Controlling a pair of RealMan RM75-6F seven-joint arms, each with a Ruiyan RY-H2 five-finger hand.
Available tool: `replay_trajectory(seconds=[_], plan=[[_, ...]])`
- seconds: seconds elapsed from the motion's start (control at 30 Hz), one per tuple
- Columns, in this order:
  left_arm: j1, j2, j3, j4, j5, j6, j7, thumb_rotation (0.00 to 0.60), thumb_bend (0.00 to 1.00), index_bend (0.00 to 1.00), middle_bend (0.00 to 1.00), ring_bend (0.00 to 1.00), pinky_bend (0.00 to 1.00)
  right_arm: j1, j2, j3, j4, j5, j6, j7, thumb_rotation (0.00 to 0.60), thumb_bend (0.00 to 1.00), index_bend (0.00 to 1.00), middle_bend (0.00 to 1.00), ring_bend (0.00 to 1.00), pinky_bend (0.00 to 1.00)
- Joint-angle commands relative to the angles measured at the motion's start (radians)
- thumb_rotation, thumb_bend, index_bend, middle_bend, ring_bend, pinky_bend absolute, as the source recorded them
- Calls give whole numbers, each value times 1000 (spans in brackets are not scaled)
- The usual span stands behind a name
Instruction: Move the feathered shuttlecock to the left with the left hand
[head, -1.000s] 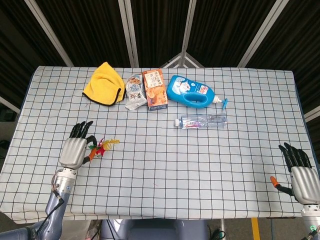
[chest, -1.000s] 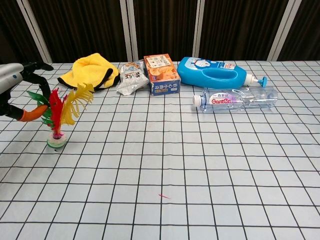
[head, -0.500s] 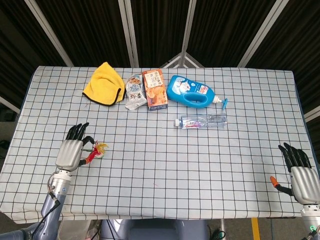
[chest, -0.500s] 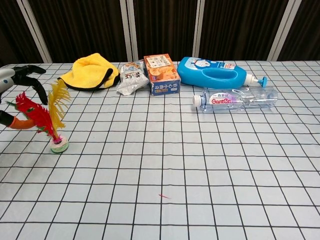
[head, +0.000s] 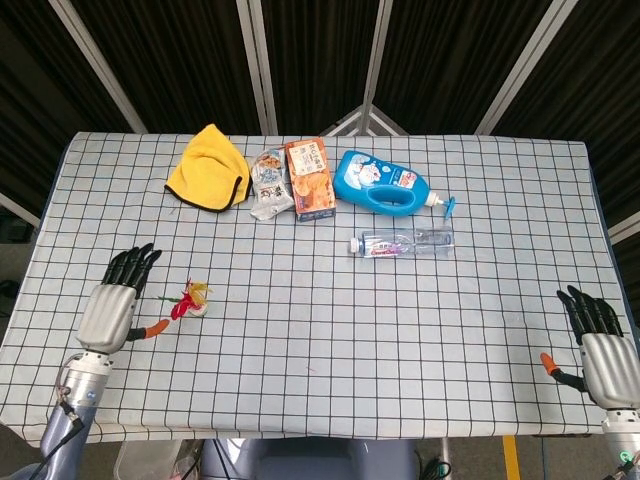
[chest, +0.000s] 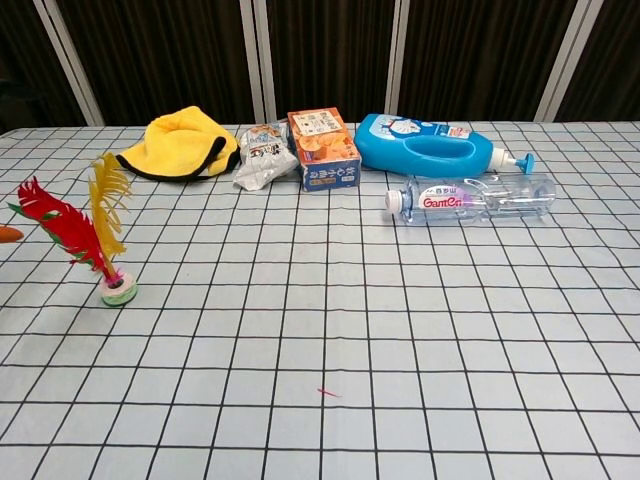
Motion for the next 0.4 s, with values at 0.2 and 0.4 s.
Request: replay_trajectory(seconds=[0.2,0.4], plan=[[141,180,108,26,118,145,-112,600,86,0,0,0,0,0,-3,-4,0,-6,1,-19,600,334,0,0,0,0],[212,203,167,127,179,213,-175,600,86,0,0,0,0,3,-8,-5,1,-7,-3,-34,600,334,0,0,0,0]])
